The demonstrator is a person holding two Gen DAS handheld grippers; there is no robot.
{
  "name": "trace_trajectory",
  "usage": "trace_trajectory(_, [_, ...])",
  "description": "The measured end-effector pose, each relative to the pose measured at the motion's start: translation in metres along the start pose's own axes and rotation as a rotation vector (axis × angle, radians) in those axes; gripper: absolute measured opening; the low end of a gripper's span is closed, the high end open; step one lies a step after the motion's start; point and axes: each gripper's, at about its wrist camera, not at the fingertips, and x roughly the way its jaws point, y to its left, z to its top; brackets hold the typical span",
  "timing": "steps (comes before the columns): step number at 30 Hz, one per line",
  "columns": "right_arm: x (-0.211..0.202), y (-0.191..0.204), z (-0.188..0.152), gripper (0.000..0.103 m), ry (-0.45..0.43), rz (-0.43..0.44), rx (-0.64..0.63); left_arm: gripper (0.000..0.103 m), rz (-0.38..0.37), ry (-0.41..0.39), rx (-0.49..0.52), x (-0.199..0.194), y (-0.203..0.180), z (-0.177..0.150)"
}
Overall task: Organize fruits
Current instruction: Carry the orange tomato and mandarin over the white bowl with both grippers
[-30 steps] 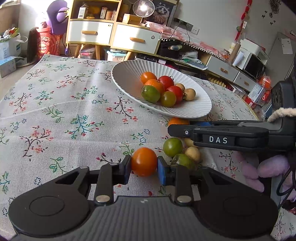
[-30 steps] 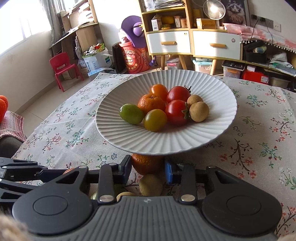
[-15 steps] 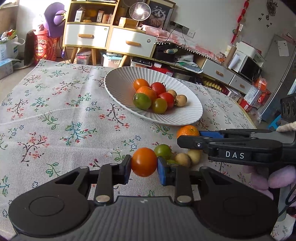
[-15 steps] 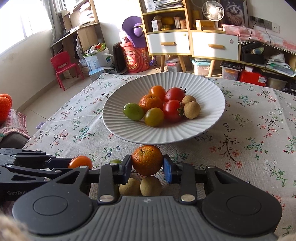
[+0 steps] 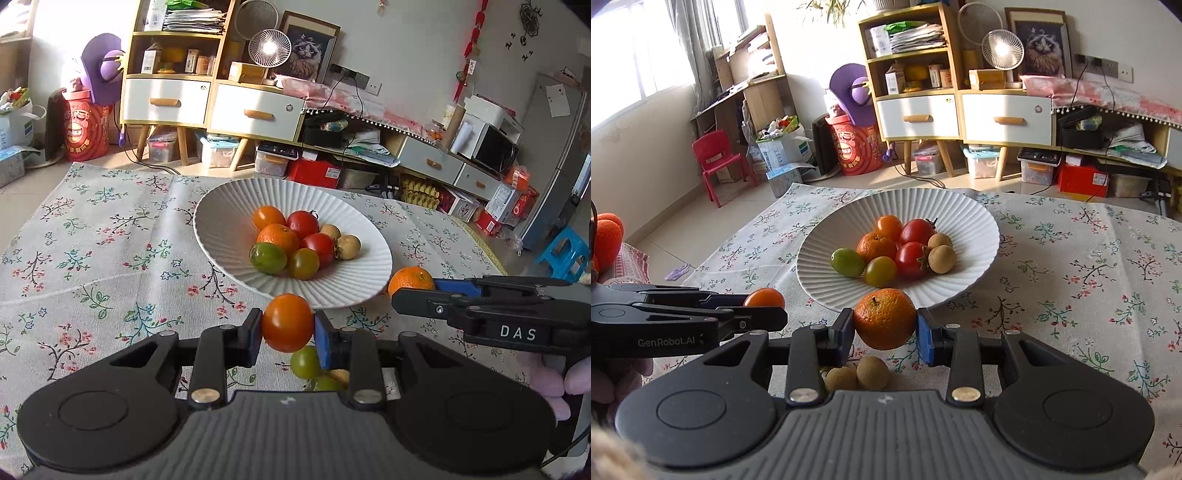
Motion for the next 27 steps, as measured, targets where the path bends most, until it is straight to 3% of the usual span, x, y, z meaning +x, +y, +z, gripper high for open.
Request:
trace_trajectory(14, [0.017,-0.012,0.010,0.033,-0.033,0.007,-0.028,0.026,0.056,-0.011,-0.017,0.023,0.011,0.033])
trace_trajectory(27, [0.030,-0.018,0.012,0.033,-0.017,-0.014,-0.084,0.026,0.044,0.000,-0.051,0.059,0.020,0.054])
